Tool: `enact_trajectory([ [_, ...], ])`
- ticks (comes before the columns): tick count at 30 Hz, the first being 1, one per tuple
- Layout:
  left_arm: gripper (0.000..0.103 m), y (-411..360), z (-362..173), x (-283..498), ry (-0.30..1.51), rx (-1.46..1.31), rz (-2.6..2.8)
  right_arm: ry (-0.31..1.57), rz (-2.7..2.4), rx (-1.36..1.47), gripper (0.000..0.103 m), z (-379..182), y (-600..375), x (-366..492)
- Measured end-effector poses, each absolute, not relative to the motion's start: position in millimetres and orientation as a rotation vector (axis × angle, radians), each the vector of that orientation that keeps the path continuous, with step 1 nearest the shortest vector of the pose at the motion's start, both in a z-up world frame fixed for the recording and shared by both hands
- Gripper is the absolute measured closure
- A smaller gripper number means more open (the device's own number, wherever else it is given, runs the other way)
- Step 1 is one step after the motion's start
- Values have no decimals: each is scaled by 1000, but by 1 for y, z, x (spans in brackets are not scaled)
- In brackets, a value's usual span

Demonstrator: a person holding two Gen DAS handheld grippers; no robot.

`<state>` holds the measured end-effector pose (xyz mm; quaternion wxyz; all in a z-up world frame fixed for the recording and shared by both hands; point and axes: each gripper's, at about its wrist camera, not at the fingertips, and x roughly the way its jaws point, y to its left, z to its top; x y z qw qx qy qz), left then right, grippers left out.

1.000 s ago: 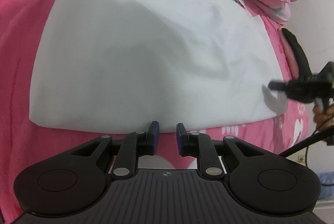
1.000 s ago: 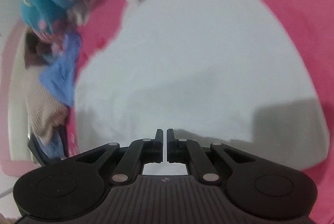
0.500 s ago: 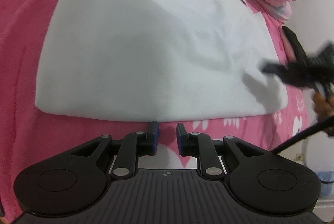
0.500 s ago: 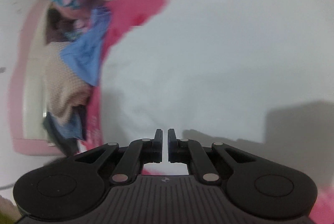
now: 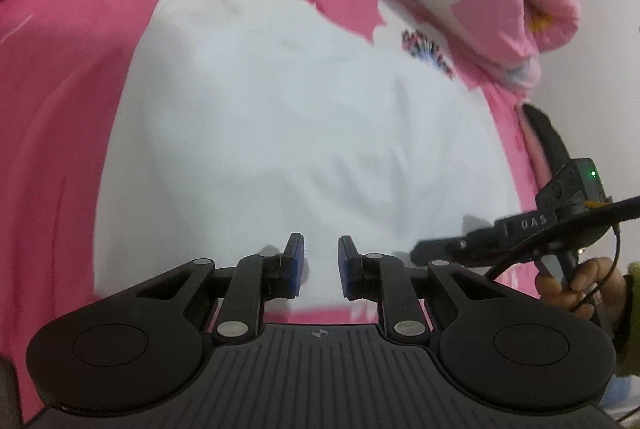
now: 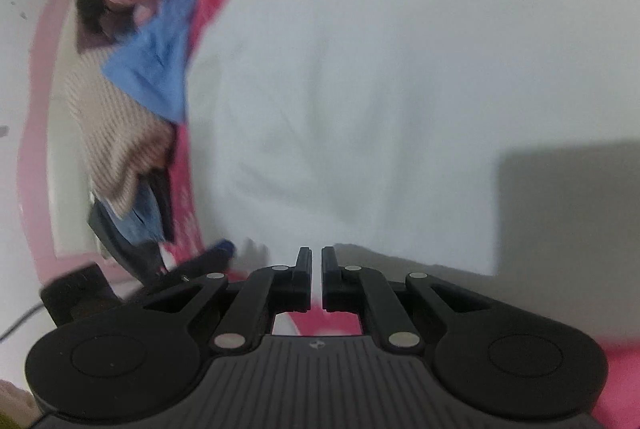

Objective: Fold clothes

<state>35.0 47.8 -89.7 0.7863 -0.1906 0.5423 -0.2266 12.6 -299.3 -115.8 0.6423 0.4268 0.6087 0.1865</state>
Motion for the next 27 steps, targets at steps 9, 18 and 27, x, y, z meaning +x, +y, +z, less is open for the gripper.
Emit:
enact_trajectory([
  [9,86,83,-107,37,1185,-458,-274,1406,440,994,101,-150,-275,45],
  [18,86,120,-96,23,1162,-535,-171,1413,520,967,99,-131,-261,50],
  [27,86,119,-103,23,1158,-551,-150,1265,640,914,99,-124,-198,152],
])
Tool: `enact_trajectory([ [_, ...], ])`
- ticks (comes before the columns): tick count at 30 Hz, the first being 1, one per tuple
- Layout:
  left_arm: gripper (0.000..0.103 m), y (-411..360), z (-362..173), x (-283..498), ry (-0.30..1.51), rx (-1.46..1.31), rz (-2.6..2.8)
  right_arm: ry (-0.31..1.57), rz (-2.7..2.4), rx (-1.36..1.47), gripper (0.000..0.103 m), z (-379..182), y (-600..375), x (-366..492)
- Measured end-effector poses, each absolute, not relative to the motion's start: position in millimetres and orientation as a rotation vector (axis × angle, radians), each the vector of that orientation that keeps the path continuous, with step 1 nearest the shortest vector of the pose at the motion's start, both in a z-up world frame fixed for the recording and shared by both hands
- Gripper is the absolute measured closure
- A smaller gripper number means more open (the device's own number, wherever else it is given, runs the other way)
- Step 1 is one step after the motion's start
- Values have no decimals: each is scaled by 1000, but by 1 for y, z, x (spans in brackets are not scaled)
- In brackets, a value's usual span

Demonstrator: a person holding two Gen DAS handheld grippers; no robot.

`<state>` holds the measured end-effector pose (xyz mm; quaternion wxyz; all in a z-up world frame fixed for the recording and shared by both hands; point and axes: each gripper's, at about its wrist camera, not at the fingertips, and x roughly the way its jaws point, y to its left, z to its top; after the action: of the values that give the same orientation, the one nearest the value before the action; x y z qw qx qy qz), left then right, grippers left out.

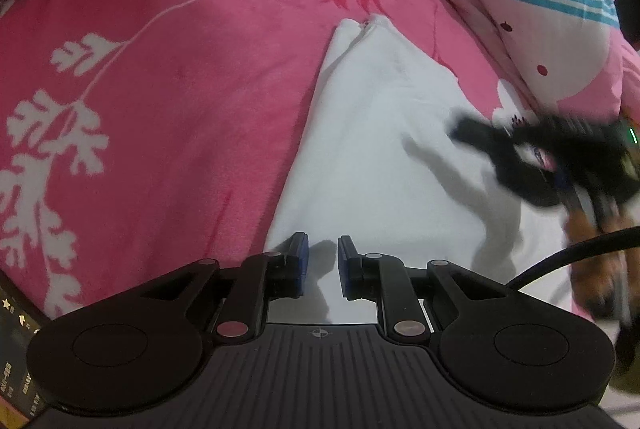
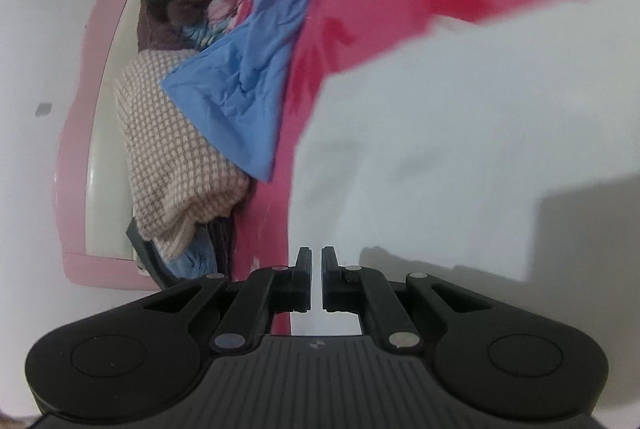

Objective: Fold clothes

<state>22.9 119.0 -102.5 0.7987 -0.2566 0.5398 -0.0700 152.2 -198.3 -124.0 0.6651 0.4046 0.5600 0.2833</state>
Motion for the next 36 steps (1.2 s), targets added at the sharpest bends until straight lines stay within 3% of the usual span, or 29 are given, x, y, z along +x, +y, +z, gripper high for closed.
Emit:
enact_trajectory([
  [9,86,115,-104,25,1153,-515,-162,1323,614,865,100,-160,-139,232],
  [26,86,118,-109,25,1154,-500,-219,1316,585,852,99,-156,-133,255],
  [36,86,120,-110,25,1153,-502,-248,1160,413,879,97,-132,-148,251],
])
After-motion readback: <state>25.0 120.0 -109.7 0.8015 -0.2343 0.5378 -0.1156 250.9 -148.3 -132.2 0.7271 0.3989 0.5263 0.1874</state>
